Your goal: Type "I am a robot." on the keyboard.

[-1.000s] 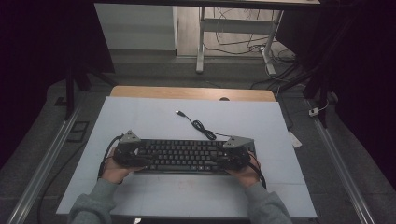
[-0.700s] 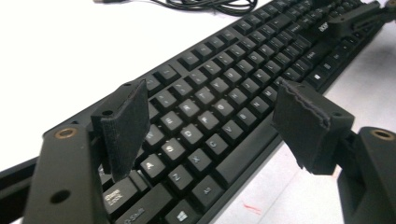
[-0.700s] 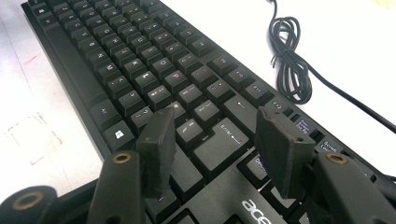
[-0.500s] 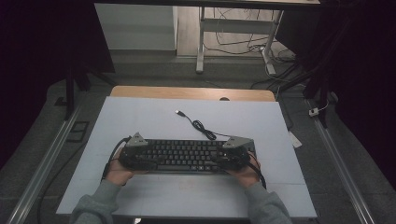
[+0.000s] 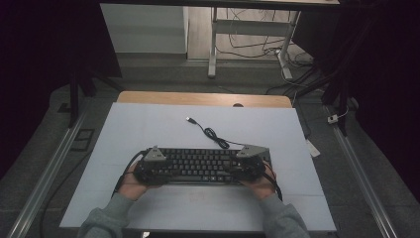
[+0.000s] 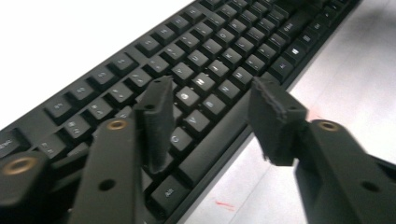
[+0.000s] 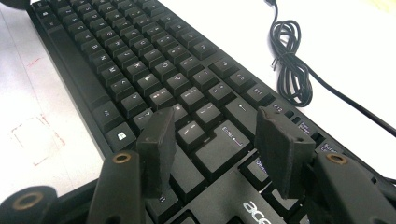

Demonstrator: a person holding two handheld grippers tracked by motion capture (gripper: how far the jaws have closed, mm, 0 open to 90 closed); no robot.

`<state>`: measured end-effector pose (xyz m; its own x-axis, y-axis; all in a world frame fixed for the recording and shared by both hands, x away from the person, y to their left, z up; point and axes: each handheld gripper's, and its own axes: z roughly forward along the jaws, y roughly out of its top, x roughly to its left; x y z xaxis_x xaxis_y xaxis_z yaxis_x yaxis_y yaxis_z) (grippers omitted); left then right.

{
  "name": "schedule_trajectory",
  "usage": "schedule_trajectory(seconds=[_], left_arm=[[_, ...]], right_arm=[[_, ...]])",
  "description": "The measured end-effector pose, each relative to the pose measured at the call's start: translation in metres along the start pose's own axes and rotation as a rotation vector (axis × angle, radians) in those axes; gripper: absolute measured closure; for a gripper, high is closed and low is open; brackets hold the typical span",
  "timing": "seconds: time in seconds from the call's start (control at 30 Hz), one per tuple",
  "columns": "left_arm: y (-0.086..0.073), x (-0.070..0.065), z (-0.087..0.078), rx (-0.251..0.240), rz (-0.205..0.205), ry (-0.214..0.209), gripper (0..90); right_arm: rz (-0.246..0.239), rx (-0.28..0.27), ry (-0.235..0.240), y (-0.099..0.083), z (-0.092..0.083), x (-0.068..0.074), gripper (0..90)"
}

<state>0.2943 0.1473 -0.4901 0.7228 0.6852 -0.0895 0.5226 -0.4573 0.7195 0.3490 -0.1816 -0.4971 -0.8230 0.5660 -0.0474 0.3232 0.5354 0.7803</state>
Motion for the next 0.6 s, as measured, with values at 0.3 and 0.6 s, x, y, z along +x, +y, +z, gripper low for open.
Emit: schedule_trajectory(seconds=[0.3,0.6], left_arm=[[0.0,-0.007,0.008,0.033,0.038,-0.034,73.7],[-0.001,-0.01,0.017,0.043,0.032,-0.03,88.8]], right_arm=[[0.001,0.001,-0.002,0.0,0.0,0.0,48.1],[0.0,0.004,-0.002,0.0,0.0,0.0,48.1]])
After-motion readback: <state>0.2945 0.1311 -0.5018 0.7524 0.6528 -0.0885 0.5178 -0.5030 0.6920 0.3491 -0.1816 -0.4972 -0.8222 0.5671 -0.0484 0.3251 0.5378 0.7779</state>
